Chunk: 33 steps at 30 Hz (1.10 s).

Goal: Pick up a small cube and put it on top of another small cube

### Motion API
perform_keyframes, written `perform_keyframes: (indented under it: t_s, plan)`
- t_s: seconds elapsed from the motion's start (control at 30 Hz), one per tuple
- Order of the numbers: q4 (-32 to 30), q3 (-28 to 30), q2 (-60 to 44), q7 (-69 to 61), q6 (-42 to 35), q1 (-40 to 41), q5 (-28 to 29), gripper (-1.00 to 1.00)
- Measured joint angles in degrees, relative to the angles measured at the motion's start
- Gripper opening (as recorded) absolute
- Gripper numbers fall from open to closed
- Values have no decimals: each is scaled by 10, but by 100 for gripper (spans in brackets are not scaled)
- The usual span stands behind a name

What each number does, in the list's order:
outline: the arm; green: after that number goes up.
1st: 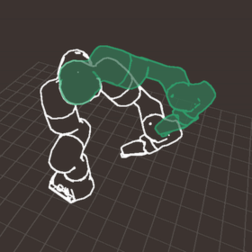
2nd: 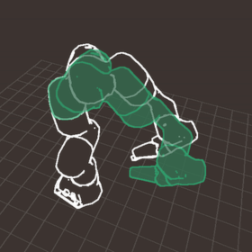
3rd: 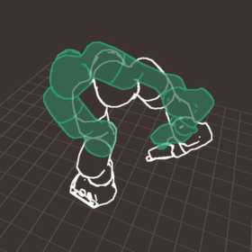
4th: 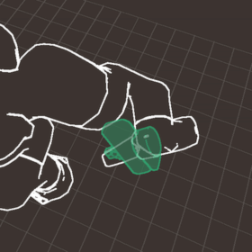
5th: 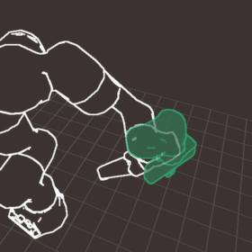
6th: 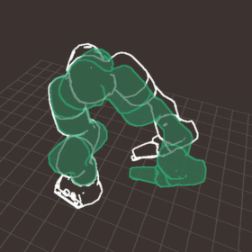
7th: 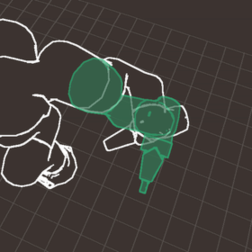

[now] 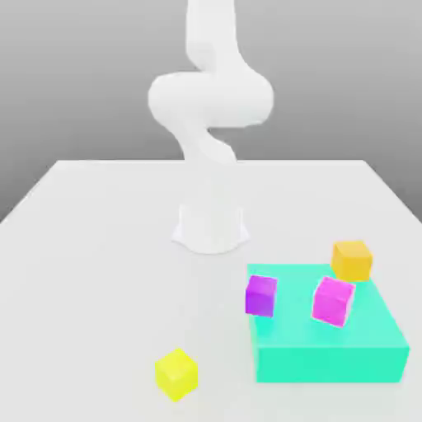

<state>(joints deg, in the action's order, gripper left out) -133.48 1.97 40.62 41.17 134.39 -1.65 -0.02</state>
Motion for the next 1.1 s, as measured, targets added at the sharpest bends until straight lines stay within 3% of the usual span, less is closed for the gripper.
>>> perform_keyframes:
  t_s: [0.57,0.8,0.97,1.0,1.1]
  plan:
    - [-116,108,-357,-354,178,-71,-51,0]
    - [-159,102,-501,-488,252,-50,-66,0]
    - [-144,54,-605,-533,331,-10,-110,0]
    - [-141,45,-620,-538,342,-3,-116,-100]
    - [-141,45,-620,-538,342,-3,-116,-100]
